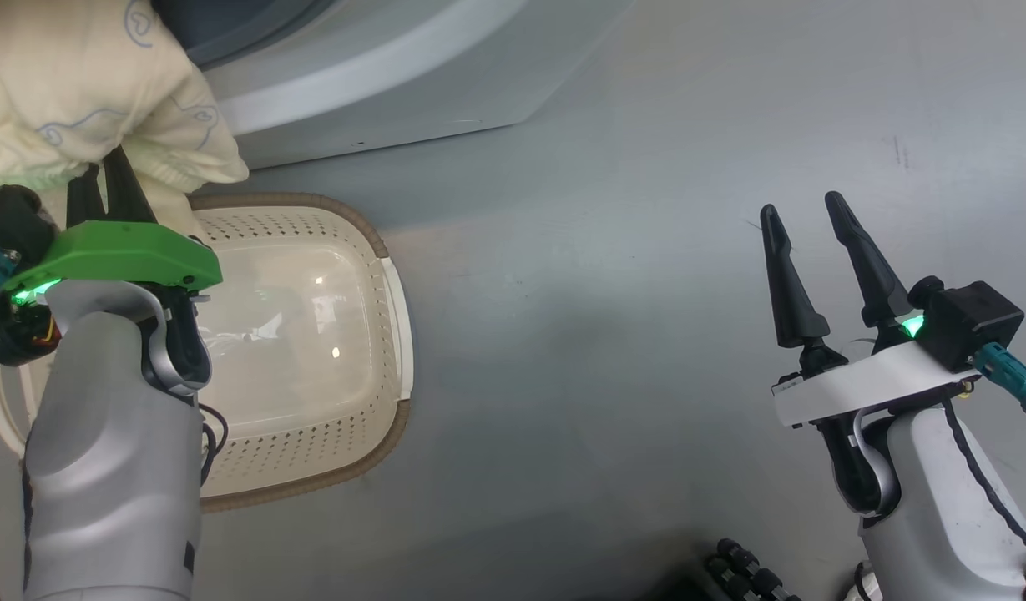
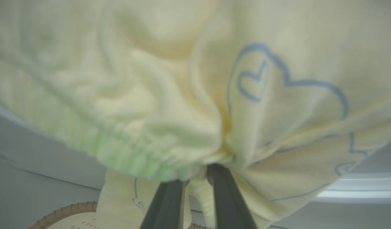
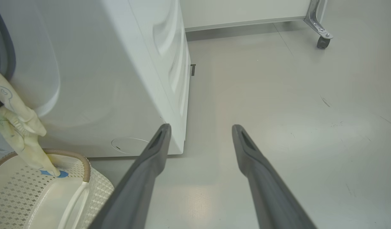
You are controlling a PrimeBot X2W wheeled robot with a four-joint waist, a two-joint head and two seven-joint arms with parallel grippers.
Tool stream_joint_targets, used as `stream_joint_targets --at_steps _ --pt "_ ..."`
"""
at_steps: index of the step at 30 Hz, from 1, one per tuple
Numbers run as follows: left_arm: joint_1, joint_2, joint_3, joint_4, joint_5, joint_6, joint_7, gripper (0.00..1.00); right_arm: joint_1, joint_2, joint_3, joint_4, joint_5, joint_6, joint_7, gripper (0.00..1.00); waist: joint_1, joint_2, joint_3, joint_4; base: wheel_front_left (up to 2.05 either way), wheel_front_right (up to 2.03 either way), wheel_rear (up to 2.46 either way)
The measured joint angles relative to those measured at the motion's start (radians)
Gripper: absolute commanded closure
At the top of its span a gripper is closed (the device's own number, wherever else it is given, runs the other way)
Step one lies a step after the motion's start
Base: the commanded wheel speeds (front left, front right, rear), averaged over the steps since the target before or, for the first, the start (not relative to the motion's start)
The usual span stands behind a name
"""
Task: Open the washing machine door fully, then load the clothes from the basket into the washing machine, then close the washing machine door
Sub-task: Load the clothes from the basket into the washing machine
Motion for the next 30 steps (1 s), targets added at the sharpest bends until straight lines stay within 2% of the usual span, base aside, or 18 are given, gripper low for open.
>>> stream_joint_targets --at_steps 6,17,24,30 --pt "0.031 -0.005 0.038 -0.058 0.002 0.004 0.0 1.0 0.0 0.001 -0.002 0.003 0.0 0.0 0.0 0.0 0.0 0.0 -0.017 0.02 0.0 0.0 0.0" --pt "0.113 -0.007 0.025 -0.203 0.013 -0.015 0.0 1.0 0.0 0.006 0.005 0.011 0.0 0.0 0.0 0.0 0.0 0.0 -0.058 0.053 0.0 0.0 0.0" --pt "0.103 -0.007 -0.01 -0.305 0.014 -0.046 -0.001 1.0 0.001 0.016 0.013 0.014 0.002 0.0 0.0 0.0 0.0 0.0 -0.072 0.052 0.0 0.0 0.0" --pt "0.024 -0.006 -0.028 -0.324 0.057 -0.048 -0.001 1.0 0.002 0.028 0.054 0.025 0.004 0.0 0.0 0.0 0.0 0.0 -0.077 0.031 0.0 0.0 0.0"
